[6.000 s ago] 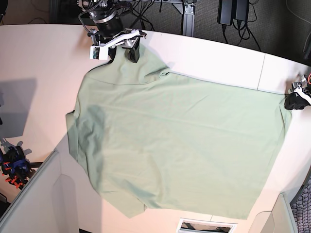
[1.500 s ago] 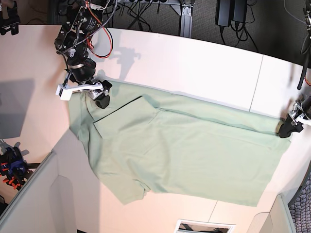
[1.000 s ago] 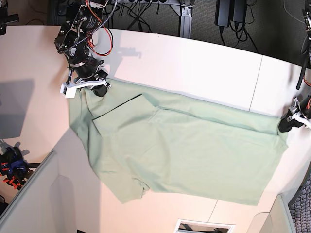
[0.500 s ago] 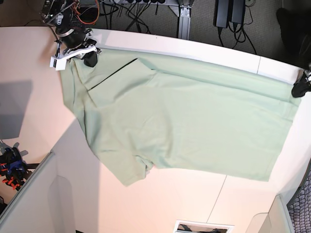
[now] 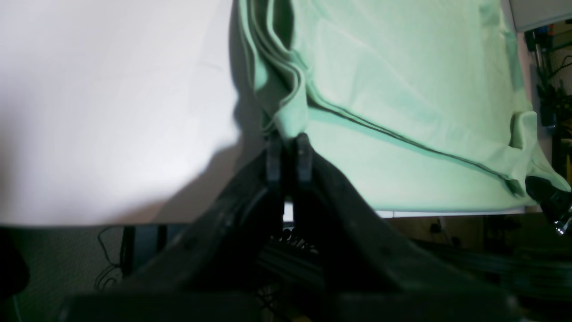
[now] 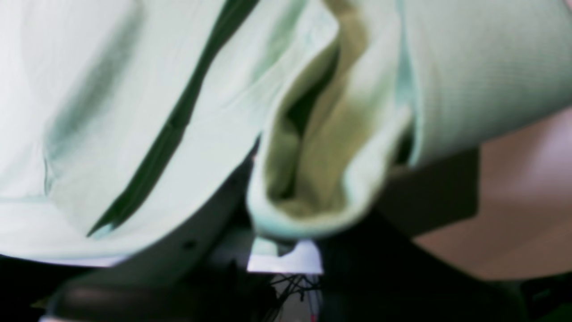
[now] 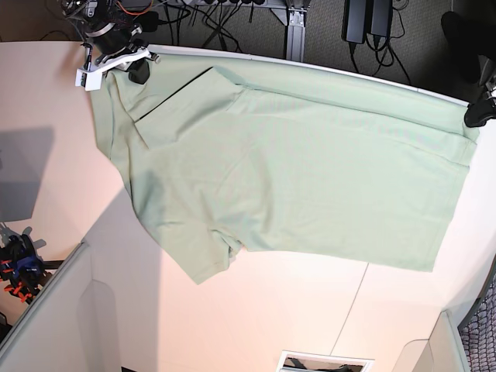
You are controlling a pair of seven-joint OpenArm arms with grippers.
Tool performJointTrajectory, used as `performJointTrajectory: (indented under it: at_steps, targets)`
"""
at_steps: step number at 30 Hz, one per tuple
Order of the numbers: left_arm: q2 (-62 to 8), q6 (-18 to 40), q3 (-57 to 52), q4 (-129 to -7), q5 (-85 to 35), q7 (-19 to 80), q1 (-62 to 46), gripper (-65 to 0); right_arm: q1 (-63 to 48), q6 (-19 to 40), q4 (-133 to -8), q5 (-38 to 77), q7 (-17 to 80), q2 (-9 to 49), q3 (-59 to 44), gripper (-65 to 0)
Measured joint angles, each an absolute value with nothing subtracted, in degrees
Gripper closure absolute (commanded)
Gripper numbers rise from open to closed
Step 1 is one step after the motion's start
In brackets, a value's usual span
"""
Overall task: Fold the T-shirt properly
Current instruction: 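Release the fold and reposition the right gripper along the shirt edge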
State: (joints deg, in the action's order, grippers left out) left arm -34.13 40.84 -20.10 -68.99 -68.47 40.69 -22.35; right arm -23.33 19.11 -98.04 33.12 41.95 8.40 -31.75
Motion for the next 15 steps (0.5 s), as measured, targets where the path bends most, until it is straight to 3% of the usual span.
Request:
performJointTrajectory:
  at_steps: [2, 3, 4, 15]
  targets:
    - [-34.0, 41.34, -20.12, -69.01, -69.12, 40.62, -22.37, -25.7, -23.35, 21.41, -98.06, 31.7, 40.62, 8.4, -31.77, -31.0]
    - [-34.0, 41.6, -20.12, -69.06, -69.3, 39.77, -22.37, -32.2, -23.29, 21.37, -98.21, 30.89, 40.45, 8.43, -31.83, -38.7]
    - [-34.0, 41.89, -20.12, -69.17, -68.77, 39.03, -22.35, -35.2, -23.2, 21.12, -98.3, 29.78, 39.88, 8.54, -31.88, -42.2]
    - [-36.38, 39.68, -26.39, -71.53, -65.39, 42.28, -22.98, -35.2, -23.81, 20.36, -98.13, 27.33, 41.69, 13.74, -40.21, -42.6]
